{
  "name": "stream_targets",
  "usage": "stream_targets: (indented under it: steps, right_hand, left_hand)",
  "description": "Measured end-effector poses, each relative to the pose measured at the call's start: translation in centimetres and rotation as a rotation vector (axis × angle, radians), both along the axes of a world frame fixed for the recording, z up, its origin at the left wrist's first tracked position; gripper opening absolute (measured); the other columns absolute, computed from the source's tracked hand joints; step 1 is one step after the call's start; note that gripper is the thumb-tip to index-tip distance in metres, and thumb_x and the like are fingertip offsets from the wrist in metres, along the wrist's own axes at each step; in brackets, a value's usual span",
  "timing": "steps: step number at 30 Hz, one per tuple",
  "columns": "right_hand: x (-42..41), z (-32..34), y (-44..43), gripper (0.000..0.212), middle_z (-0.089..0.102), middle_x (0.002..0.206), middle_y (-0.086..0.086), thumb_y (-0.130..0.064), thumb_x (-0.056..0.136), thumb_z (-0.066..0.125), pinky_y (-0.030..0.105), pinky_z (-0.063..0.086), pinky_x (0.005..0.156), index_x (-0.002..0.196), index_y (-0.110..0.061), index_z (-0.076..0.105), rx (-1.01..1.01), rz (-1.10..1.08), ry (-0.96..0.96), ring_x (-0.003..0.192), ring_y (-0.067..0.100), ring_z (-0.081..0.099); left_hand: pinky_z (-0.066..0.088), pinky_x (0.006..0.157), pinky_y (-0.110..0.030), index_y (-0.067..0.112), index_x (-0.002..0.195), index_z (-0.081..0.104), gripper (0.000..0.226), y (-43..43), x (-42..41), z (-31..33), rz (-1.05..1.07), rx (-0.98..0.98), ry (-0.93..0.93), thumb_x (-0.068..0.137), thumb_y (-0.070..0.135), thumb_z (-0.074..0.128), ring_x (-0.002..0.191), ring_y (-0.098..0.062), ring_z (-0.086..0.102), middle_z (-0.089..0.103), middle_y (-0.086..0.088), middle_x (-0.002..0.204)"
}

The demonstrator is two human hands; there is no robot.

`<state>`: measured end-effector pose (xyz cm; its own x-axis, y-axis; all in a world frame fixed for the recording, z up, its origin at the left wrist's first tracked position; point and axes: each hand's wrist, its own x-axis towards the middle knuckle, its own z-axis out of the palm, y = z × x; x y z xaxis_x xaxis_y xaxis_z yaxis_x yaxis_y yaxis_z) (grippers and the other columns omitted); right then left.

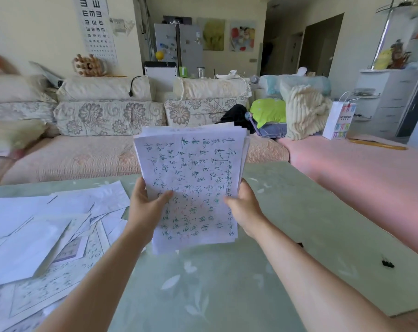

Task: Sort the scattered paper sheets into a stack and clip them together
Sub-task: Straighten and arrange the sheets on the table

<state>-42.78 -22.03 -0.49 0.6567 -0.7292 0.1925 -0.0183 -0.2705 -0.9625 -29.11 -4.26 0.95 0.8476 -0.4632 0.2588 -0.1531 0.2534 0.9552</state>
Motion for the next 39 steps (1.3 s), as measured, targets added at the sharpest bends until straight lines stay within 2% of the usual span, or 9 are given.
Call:
stream_targets:
  steps: [5,10,13,18,24,29,32,36,39]
  right_hand:
    - [1.2,0.1,1.3,0.042,0.065,0.114,-0.013,-0.008,0.091,0.059,0.029,0.051,0.085,0.121,-0.033,0.044,-0.025,0.066,-0.039,0.102,0.011,0.064]
    - [1.9,-1.3,1.1,0.037,0.067,0.116,-0.013,-0.025,0.086,0.065,0.042,0.05,0.098,0.113,-0.044,0.048,0.011,0.031,-0.003,0.107,0.012,0.064]
    - [2.3,-1.7,0.9,0.035,0.065,0.118,-0.011,-0.022,0.091,0.064,0.041,0.047,0.101,0.121,-0.033,0.051,0.019,0.025,0.011,0.111,0.013,0.061]
    - [2.6,-1.4,0.4,0.026,0.066,0.107,-0.003,-0.013,0.094,0.057,0.036,0.049,0.085,0.118,-0.021,0.051,-0.062,-0.018,0.088,0.101,0.023,0.063]
    - [3.1,-2.0,-0.7,0.041,0.056,0.12,0.003,-0.012,0.095,0.048,0.033,0.045,0.07,0.134,-0.016,0.037,0.016,0.005,0.391,0.096,0.022,0.057]
    - [3.5,-4.2,-0.5,0.058,0.038,0.15,0.011,-0.006,0.094,0.034,0.033,0.042,0.077,0.151,-0.008,0.022,0.062,-0.03,0.614,0.111,0.027,0.048]
    - [3.9,-5.0,-0.3,0.047,0.043,0.138,0.014,-0.008,0.094,0.039,0.032,0.046,0.072,0.14,-0.004,0.034,-0.044,-0.045,0.726,0.103,0.027,0.051]
    - [4.2,-6.1,0.4,0.048,0.036,0.141,0.013,-0.018,0.093,0.046,0.039,0.037,0.102,0.139,-0.011,0.038,-0.503,-0.026,0.982,0.13,0.033,0.034]
    - [4.1,-6.6,1.1,0.058,0.033,0.15,0.007,-0.027,0.096,0.042,0.044,0.029,0.108,0.153,-0.024,0.029,-0.704,0.085,0.965,0.136,0.03,0.029]
  left_hand:
    - [0.057,0.073,-0.027,0.025,0.123,0.051,0.054,0.9,0.4,-0.4,0.03,0.037,-0.07,0.079,0.01,0.079,0.096,-0.007,0.069,0.07,0.007,0.109]
    - [0.059,0.078,-0.033,0.033,0.117,0.052,0.037,1.5,0.9,-1.7,0.023,0.118,-0.075,0.088,0.017,0.07,0.095,-0.007,0.069,0.07,0.008,0.108]
    - [0.056,0.082,-0.035,0.034,0.124,0.051,0.038,1.0,1.2,-1.5,0.028,0.141,-0.071,0.091,0.023,0.066,0.101,-0.007,0.067,0.068,0.012,0.113]
    - [0.056,0.084,-0.05,0.033,0.116,0.043,0.036,-0.1,2.0,-1.3,0.1,0.321,-0.102,0.089,0.013,0.055,0.096,-0.018,0.065,0.063,0.007,0.107]
    - [0.046,0.061,-0.032,0.018,0.093,0.037,0.011,-1.9,2.4,-1.1,0.049,0.636,0.057,0.095,0.008,0.043,0.069,-0.018,0.048,0.047,-0.005,0.085]
    - [0.051,0.057,-0.03,0.01,0.093,0.063,0.02,-2.0,3.1,-4.5,0.065,0.787,0.013,0.085,0.004,0.046,0.062,-0.023,0.058,0.066,-0.008,0.081]
    - [0.055,0.069,-0.033,0.008,0.097,0.063,0.02,-1.7,3.3,-6.3,0.052,0.878,-0.027,0.085,0.005,0.047,0.076,-0.027,0.063,0.069,-0.01,0.091]
    - [0.047,0.092,-0.034,0.009,0.129,0.044,0.039,-2.0,3.5,-7.1,0.048,1.111,-0.185,0.091,0.016,0.049,0.108,-0.031,0.054,0.059,-0.011,0.113]
    - [0.034,0.1,-0.035,0.011,0.143,0.026,0.056,-2.2,3.5,-6.7,0.015,1.201,-0.278,0.093,0.021,0.049,0.127,-0.032,0.04,0.051,-0.015,0.13]
